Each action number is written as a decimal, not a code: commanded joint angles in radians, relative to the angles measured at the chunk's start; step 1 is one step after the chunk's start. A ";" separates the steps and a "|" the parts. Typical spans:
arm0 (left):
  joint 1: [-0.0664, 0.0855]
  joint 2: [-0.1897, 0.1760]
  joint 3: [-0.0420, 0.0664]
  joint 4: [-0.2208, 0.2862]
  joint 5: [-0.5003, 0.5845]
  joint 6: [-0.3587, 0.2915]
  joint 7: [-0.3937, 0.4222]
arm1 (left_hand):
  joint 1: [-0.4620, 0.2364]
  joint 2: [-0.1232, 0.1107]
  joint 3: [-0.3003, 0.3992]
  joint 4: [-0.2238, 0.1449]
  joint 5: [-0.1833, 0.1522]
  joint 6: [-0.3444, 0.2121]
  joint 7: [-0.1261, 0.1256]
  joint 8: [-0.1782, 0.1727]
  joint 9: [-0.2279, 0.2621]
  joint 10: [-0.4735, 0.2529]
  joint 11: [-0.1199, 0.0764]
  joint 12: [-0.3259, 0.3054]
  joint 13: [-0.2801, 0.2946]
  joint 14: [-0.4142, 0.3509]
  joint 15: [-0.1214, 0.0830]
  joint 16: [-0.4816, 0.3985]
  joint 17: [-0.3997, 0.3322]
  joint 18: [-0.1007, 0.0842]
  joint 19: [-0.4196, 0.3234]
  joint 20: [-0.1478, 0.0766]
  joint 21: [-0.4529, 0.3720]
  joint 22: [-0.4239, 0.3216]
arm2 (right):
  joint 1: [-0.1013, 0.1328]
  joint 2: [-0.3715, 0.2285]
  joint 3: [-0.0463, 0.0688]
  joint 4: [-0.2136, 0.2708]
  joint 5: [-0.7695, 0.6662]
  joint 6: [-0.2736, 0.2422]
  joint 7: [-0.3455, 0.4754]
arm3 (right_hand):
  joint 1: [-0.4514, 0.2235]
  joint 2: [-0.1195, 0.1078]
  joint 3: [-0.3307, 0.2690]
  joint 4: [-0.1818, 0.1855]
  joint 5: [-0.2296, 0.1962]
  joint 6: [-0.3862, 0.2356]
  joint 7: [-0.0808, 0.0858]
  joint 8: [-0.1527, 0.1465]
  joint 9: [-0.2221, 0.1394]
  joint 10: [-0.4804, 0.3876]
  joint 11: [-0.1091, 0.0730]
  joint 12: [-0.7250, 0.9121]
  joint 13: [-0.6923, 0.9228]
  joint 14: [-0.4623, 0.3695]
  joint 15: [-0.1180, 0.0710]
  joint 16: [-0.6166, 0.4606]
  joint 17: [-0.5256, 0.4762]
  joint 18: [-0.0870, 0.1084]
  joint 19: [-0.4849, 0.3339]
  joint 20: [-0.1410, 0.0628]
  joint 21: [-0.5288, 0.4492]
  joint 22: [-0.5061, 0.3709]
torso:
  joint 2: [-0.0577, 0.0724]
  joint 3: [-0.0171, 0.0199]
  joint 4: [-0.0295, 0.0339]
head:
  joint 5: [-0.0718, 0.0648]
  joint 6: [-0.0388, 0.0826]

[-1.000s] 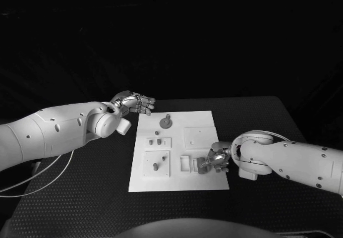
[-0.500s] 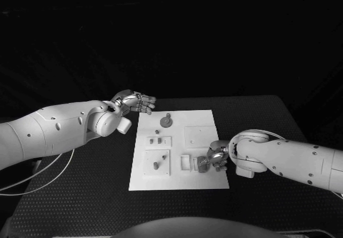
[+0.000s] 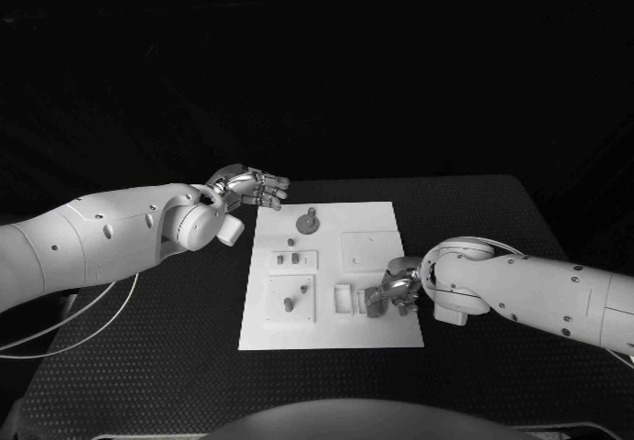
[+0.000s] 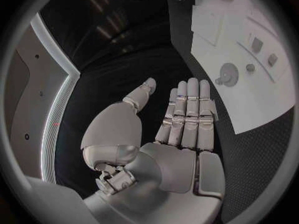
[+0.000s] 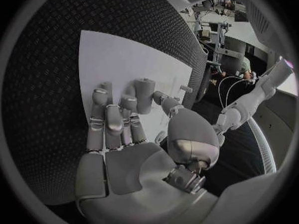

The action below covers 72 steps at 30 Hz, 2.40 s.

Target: Assemble the parts on the task board

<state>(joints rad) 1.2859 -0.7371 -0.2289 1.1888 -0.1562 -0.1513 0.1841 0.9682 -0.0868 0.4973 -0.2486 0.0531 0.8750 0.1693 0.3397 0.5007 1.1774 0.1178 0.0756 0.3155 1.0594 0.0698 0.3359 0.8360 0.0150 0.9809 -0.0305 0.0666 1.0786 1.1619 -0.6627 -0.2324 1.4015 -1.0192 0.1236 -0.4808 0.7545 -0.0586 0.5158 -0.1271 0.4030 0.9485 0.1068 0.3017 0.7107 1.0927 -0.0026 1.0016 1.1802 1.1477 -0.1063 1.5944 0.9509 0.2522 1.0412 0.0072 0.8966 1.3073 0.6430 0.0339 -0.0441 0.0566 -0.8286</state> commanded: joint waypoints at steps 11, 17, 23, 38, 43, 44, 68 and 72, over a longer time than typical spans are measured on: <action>0.000 0.001 0.001 0.003 0.005 0.015 0.005 | -0.011 0.000 0.000 0.008 -0.002 -0.008 0.000 -0.003 0.000 -0.009 0.001 0.000 -0.002 -0.004 0.000 -0.004 0.001 0.010 -0.006 0.001 0.001 -0.001 | -0.007 0.003 -0.005 0.015 -0.013 -0.007 0.008 | 0.029 0.054 0.033 -0.109 0.007 0.046 -0.006 -0.023 -0.007 0.002 -0.006 0.019 -0.015 0.020 -0.003 -0.008 0.020 0.010 0.002 0.004 0.010 0.020 | 0.000 0.0001 -0.0007 | -0.001 -0.001; 0.000 0.000 0.001 0.003 0.005 0.015 0.004 | -0.011 0.000 0.001 0.008 -0.002 -0.007 0.000 -0.003 0.001 -0.009 0.001 0.000 -0.002 -0.004 0.000 -0.004 0.001 0.011 -0.006 0.001 0.002 -0.001 | -0.005 -0.014 -0.005 0.035 0.011 -0.026 0.009 | 0.023 0.062 0.032 -0.111 0.006 0.060 -0.010 -0.020 -0.007 0.008 -0.010 0.023 -0.018 0.031 -0.005 -0.008 0.032 0.010 0.005 0.005 0.011 0.020 | 0.000 0.0004 -0.0006 | -0.001 -0.001; 0.000 0.000 0.001 0.003 0.005 0.016 0.003 | -0.010 0.000 0.001 0.008 -0.002 -0.007 0.000 -0.003 0.001 -0.009 0.001 0.000 -0.002 -0.004 0.001 -0.004 0.002 0.011 -0.006 0.001 0.002 -0.001 | 0.007 -0.027 -0.004 0.052 0.028 -0.033 0.011 | 0.015 0.062 0.030 -0.108 0.006 0.067 -0.013 -0.019 -0.008 0.011 -0.012 0.025 -0.020 0.036 -0.007 -0.008 0.036 0.010 0.007 0.005 0.012 0.020 | 0.000 0.0005 -0.0006 | -0.002 0.000; 0.000 -0.001 0.001 0.006 0.005 0.017 0.002 | -0.009 -0.001 0.001 0.007 -0.002 -0.007 0.000 -0.003 0.001 -0.009 0.001 0.000 -0.002 -0.004 0.001 -0.004 0.002 0.011 -0.007 0.001 0.002 -0.001 | 0.037 -0.038 -0.002 0.072 0.090 -0.038 0.014 | -0.023 0.015 0.033 -0.068 0.007 0.081 -0.017 -0.025 -0.013 0.012 -0.016 0.027 -0.029 0.038 -0.011 -0.012 0.039 0.010 0.008 0.003 0.009 0.019 | 0.000 0.0007 -0.0008 | -0.004 0.001; 0.001 -0.002 0.001 0.006 0.005 0.019 0.001 | -0.008 -0.002 0.001 0.007 -0.002 -0.008 0.000 -0.003 0.001 -0.009 0.001 0.000 -0.002 -0.004 0.001 -0.005 0.002 0.011 -0.007 0.001 0.002 -0.002 | 0.043 -0.016 -0.002 0.059 0.138 -0.024 0.014 | -0.026 0.010 0.034 -0.063 0.006 0.081 -0.017 -0.026 -0.014 0.011 -0.016 0.028 -0.029 0.036 -0.012 -0.013 0.036 0.010 0.008 0.002 0.009 0.019 | 0.000 0.0004 -0.0005 | -0.005 0.000; 0.001 -0.002 0.001 0.006 0.005 0.019 0.001 | -0.008 -0.002 0.001 0.007 -0.002 -0.008 0.000 -0.003 0.001 -0.009 0.001 0.000 -0.002 -0.004 0.001 -0.005 0.002 0.011 -0.007 0.001 0.002 -0.002 | 0.043 -0.011 -0.002 0.056 0.140 -0.023 0.014 | -0.026 0.009 0.034 -0.062 0.006 0.081 -0.017 -0.026 -0.014 0.011 -0.016 0.028 -0.030 0.035 -0.012 -0.013 0.036 0.010 0.008 0.002 0.009 0.019 | 0.000 0.0005 -0.0007 | -0.005 -0.001; 0.001 0.002 0.001 0.005 0.005 0.025 -0.001 | -0.008 -0.003 0.001 0.008 -0.002 -0.008 0.000 -0.003 0.001 -0.009 0.001 0.000 -0.002 -0.005 0.001 -0.005 0.003 0.011 -0.008 0.002 0.002 -0.002 | 0.046 0.097 -0.006 -0.042 0.165 0.004 0.003 | -0.038 0.006 0.037 -0.043 0.006 0.078 -0.015 -0.032 -0.016 0.005 -0.015 0.028 -0.032 0.029 -0.010 -0.014 0.035 0.010 0.003 0.003 0.007 0.020 | 0.000 0.0003 -0.0004 | -0.005 -0.004; 0.001 0.003 0.001 0.004 0.005 0.025 -0.001 | -0.008 -0.003 0.001 0.008 -0.002 -0.008 0.000 -0.003 0.001 -0.009 0.001 0.000 -0.002 -0.005 0.001 -0.006 0.003 0.011 -0.008 0.002 0.002 -0.002 | 0.041 0.104 -0.010 -0.048 0.165 0.013 0.004 | -0.039 0.006 0.037 -0.042 0.006 0.078 -0.015 -0.032 -0.016 0.004 -0.014 0.028 -0.032 0.029 -0.010 -0.014 0.036 0.010 0.003 0.003 0.007 0.020 | 0.000 0.0009 0.0002 | -0.005 -0.006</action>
<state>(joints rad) 1.2859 -0.7364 -0.2288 1.1915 -0.1561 -0.1416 0.1776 0.9683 -0.0868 0.5001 -0.2459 0.0531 0.8750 0.1694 0.3397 0.5007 1.1738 0.1214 0.0756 0.3140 1.0594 0.0698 0.3359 0.8375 0.0150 0.9810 -0.0304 0.0666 1.0783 1.2054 -0.5610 -0.2409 1.3542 -0.8561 0.1083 -0.4794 0.7238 -0.0499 0.5534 -0.1736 0.4066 1.0112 0.0799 0.2755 0.6955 1.1029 -0.0127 1.0248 1.1500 1.1781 -0.1093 1.5865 0.9857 0.2409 1.0451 0.0109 0.9043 1.3076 0.6432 0.0340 -0.0439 0.0515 -0.8335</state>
